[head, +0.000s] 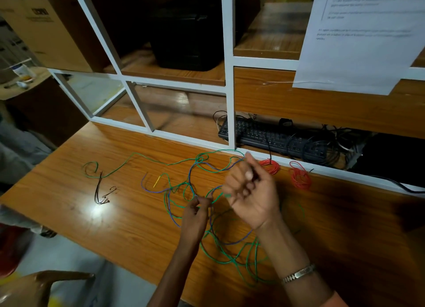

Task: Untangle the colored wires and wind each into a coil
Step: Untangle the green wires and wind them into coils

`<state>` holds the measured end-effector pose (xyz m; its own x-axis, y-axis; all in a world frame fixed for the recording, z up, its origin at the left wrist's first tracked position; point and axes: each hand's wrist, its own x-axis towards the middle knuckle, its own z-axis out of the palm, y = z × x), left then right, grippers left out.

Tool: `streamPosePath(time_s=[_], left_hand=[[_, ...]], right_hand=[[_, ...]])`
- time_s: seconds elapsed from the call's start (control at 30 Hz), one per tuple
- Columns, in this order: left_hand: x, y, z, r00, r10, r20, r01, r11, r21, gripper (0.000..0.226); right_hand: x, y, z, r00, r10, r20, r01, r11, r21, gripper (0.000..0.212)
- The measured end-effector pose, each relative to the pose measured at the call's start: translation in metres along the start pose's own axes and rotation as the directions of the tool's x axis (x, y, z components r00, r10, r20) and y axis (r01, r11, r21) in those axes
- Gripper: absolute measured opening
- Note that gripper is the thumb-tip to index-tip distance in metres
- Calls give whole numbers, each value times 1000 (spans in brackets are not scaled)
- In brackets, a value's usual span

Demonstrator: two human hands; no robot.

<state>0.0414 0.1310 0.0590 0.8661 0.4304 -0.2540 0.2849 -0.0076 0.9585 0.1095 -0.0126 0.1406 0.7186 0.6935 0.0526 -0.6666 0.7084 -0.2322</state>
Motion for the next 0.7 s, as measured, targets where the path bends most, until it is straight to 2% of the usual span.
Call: streamPosePath(time_s=[0.07, 0.17, 0.2, 0.27, 0.33, 0.4, 0.47, 0.53, 0.6, 0.63, 0.7], left_hand=[[-2, -4, -2, 1000, 30, 8, -30, 999, 12, 34], [-10, 6, 2, 984, 168, 63, -170, 985, 25, 32], [-12, 9, 4, 970, 228, 86, -231, 973, 17, 29], [-14, 15, 5, 927, 347, 142, -354, 935, 31, 30], [-15, 22, 6, 886, 425, 185, -442, 895, 59, 35], [-15, 27, 6, 862, 472, 186, -496, 860, 116, 36], [-11, 33, 6, 863, 484, 149, -503, 850, 158, 33], [-3, 30, 1, 883, 448, 138, -466, 870, 162, 31], [1, 37, -3, 896, 432, 102, -443, 887, 131, 33], [-5, 48, 1, 901, 426, 85, -433, 894, 111, 41], [-15, 65, 8, 925, 373, 77, -374, 928, -11, 74]], right_hand=[[6, -11, 2, 983, -155, -98, 154, 988, -18, 45], [14, -15, -12, 927, -301, -226, 218, 919, -327, 46], [15, -12, -21, 896, -352, -270, 194, 858, -475, 45], [15, -1, -36, 845, -417, -333, 55, 688, -723, 40], [8, 7, -40, 838, -401, -371, -120, 527, -841, 40], [-4, 10, -34, 844, -313, -436, -311, 379, -872, 36], [-14, 17, -29, 872, -109, -477, -436, 270, -859, 38], [-20, 25, -32, 856, 108, -506, -514, 287, -808, 41], [-20, 29, -36, 801, 311, -512, -598, 359, -716, 48], [-19, 29, -35, 773, 406, -487, -629, 388, -674, 60], [-16, 27, -30, 729, 550, -408, -665, 427, -613, 84]])
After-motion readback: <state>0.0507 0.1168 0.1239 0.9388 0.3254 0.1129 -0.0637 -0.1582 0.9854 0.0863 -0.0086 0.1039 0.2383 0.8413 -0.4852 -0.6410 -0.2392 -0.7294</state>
